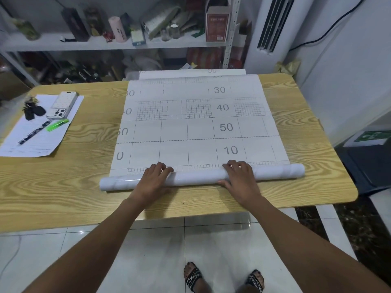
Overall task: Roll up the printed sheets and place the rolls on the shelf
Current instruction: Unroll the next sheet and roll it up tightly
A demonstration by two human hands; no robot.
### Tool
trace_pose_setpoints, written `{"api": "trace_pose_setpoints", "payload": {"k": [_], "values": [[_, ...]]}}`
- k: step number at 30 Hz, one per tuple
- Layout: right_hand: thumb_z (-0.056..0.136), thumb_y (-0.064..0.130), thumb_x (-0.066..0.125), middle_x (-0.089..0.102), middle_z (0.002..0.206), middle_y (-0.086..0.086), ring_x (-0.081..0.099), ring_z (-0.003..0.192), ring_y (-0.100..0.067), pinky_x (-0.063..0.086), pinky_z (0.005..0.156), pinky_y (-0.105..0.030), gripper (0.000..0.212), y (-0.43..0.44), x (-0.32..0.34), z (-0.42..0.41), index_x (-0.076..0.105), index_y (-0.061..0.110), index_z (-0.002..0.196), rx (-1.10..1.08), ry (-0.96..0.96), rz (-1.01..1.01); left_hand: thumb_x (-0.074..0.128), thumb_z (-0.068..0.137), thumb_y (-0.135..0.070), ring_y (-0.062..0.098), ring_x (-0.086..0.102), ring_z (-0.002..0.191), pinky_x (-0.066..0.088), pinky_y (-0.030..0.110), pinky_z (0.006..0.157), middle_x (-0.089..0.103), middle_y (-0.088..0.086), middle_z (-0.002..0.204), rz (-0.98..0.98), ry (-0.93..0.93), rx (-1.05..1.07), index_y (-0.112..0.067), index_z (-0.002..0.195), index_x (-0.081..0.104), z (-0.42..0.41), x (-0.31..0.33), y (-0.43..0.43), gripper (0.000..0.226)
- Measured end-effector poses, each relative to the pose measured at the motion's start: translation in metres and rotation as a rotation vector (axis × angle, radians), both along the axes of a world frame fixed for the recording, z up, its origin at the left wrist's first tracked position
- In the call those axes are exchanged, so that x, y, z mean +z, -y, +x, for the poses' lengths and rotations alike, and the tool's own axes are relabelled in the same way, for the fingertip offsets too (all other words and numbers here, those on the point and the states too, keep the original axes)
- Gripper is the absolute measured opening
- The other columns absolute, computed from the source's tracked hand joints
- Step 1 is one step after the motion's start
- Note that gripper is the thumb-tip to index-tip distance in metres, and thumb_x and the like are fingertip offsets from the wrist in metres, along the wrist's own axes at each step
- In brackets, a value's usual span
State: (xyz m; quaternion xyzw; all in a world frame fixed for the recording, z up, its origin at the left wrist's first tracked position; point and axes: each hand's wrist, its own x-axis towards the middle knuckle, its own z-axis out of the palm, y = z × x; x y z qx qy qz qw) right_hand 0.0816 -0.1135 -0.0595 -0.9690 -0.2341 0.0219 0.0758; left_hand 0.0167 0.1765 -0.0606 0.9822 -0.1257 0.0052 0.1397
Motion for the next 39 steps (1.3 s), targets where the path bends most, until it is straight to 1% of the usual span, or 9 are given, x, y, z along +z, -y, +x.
{"api": "trace_pose_setpoints", "payload": {"k": [3,9,12,17,23,29,32,35,39], "values": [[0.082,0.047,0.063,0.059,0.111,-0.008,0.052,0.097,-0.031,0.041,0.089,-0.043,0.051,-0.001,0.000,-0.001,0.059,0.010,0.117,-0.015,0.018,-0.029,0.085,0.057,-0.019,0.029,0.052,0.080,0.039,0.035,0.069,0.054,0.013,0.097,0.005,-0.019,0.018,-0.019,0.111,0.041,0.002,0.002,-0.001,0.070],[0.076,0.048,0.068,0.058,0.104,-0.008,0.054,0.092,-0.029,0.043,0.087,-0.041,0.055,0.000,0.002,-0.002,0.057,0.010,0.114,-0.029,0.026,-0.014,0.086,0.056,-0.022,0.026,0.052,0.075,0.034,0.031,0.065,0.056,0.005,0.089,0.022,-0.019,0.032,-0.018,0.099,0.049,0.009,-0.002,-0.003,0.057],[0.077,0.050,0.066,0.057,0.102,-0.008,0.053,0.091,-0.028,0.039,0.087,-0.038,0.052,0.000,0.002,-0.001,0.057,0.010,0.109,-0.028,0.020,-0.010,0.080,0.066,-0.024,0.027,0.051,0.083,0.029,0.031,0.071,0.056,0.004,0.094,0.006,-0.036,0.060,-0.013,0.100,0.058,0.010,-0.001,-0.004,0.042],[0.082,0.049,0.061,0.056,0.104,-0.008,0.052,0.092,-0.028,0.028,0.088,-0.034,0.046,0.002,0.003,0.000,0.059,0.011,0.108,-0.018,0.009,0.001,0.065,0.081,-0.033,0.020,0.045,0.097,0.018,0.024,0.076,0.053,0.000,0.107,-0.015,-0.103,0.070,-0.015,0.112,0.056,0.012,0.002,-0.005,0.037],[0.084,0.059,0.027,0.055,0.109,-0.007,0.051,0.098,-0.029,0.025,0.089,-0.034,0.063,0.003,0.004,-0.003,0.061,0.013,0.110,-0.035,-0.053,0.005,0.053,0.089,-0.040,0.017,0.044,0.099,0.017,0.022,0.080,0.053,-0.002,0.111,-0.049,-0.164,0.056,-0.017,0.118,0.054,0.008,0.002,-0.009,0.037],[0.080,0.066,0.021,0.053,0.116,-0.007,0.049,0.102,-0.028,0.032,0.092,-0.037,0.075,0.003,0.007,-0.005,0.056,0.014,0.121,-0.016,-0.103,-0.001,0.051,0.092,-0.034,0.018,0.044,0.103,0.018,0.022,0.084,0.052,0.000,0.113,-0.082,-0.216,0.075,-0.016,0.123,0.051,0.005,0.004,-0.006,0.036],[0.079,0.068,0.028,0.051,0.118,-0.007,0.048,0.104,-0.027,0.034,0.093,-0.037,0.074,0.005,0.011,-0.006,0.050,0.015,0.126,0.004,-0.121,0.026,0.042,0.091,-0.040,0.019,0.044,0.102,0.019,0.023,0.086,0.053,0.000,0.115,-0.092,-0.225,0.075,-0.017,0.127,0.048,0.001,0.004,-0.006,0.043],[0.081,0.062,0.053,0.048,0.119,-0.005,0.045,0.105,-0.024,0.031,0.094,-0.034,0.062,0.007,0.011,-0.006,0.050,0.017,0.123,0.029,-0.142,0.047,0.045,0.093,-0.035,0.021,0.046,0.099,0.020,0.023,0.084,0.057,0.002,0.111,-0.131,-0.193,0.098,-0.018,0.131,0.042,-0.004,0.006,-0.004,0.042],[0.080,0.060,0.058,0.046,0.119,-0.003,0.042,0.106,-0.023,0.029,0.096,-0.032,0.058,0.008,0.012,-0.005,0.053,0.019,0.120,0.039,-0.148,0.062,0.041,0.092,-0.039,0.021,0.046,0.101,0.019,0.022,0.083,0.060,0.003,0.108,-0.115,-0.180,0.099,-0.016,0.127,0.046,-0.005,0.005,-0.003,0.042]]}}
